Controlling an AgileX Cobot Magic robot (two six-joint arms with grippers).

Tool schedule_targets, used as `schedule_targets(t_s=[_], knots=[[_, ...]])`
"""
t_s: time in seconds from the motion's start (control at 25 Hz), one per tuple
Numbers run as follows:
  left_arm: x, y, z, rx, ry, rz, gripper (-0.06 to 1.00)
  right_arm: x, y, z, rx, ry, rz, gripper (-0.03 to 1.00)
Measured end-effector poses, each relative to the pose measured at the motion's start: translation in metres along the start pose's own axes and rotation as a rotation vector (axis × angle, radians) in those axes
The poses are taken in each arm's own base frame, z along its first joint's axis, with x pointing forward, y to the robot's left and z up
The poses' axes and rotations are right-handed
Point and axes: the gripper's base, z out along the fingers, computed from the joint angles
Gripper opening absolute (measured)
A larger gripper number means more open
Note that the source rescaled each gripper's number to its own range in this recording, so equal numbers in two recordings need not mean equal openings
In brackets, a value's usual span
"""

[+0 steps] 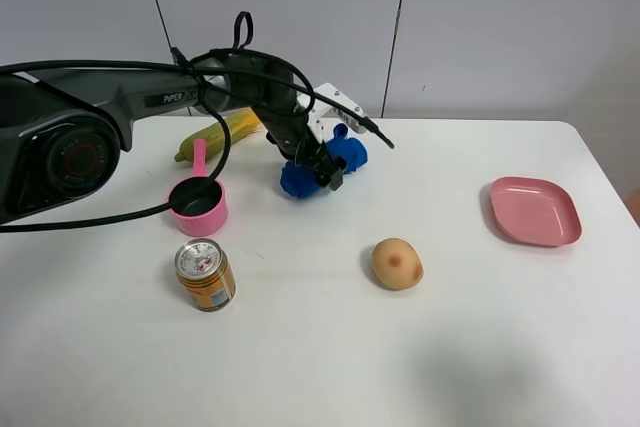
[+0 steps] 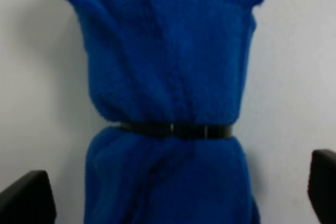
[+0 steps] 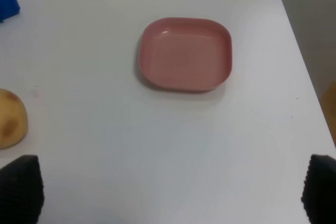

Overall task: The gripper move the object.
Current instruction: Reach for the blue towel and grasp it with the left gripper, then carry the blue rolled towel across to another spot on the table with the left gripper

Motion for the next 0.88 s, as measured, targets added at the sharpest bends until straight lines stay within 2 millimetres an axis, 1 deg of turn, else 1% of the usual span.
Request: schedule_targets(t_s=[0.08, 0.16, 0.24, 0.32, 0.44, 0.68, 0.72, 0.88], knots=[[0.0004, 0.0002, 0.0020, -0.001, -0.004, -0.002, 0.97, 0.0000, 0.0000, 0.0000, 0.000, 0.000, 0.000, 1.00], [0.0010, 0.0001, 0.0032, -0.001, -0.003, -0.003, 0.94, 0.0000, -0.0002, 0.0000, 0.002, 0.000, -0.001, 1.00], [0.0009, 0.0002, 0.0032, -0.001, -0.004, -0.003, 0.86, 0.0000, -0.0002, 0.0000, 0.003, 0.000, -0.001, 1.00], [0.0006, 0.0003, 0.0032, -0.003, -0.007, -0.003, 0.74, -0.0001, -0.0012, 0.0000, 0.014, -0.001, -0.007, 1.00], [0.0006, 0.0003, 0.0032, -0.003, -0.007, -0.003, 0.52, -0.0002, -0.0036, -0.0001, 0.040, -0.002, -0.022, 1.00], [0.0017, -0.0002, 0.0032, 0.002, 0.005, -0.006, 0.04, -0.0003, -0.0046, -0.0001, 0.051, -0.003, -0.028, 1.00], [0.0020, -0.0003, 0.0032, 0.004, 0.008, -0.007, 0.00, -0.0003, -0.0047, -0.0001, 0.052, -0.003, -0.029, 1.00], [0.0034, -0.0011, 0.0030, 0.012, 0.026, -0.011, 0.00, -0.0006, -0.0050, -0.0001, 0.055, -0.005, -0.030, 1.00]])
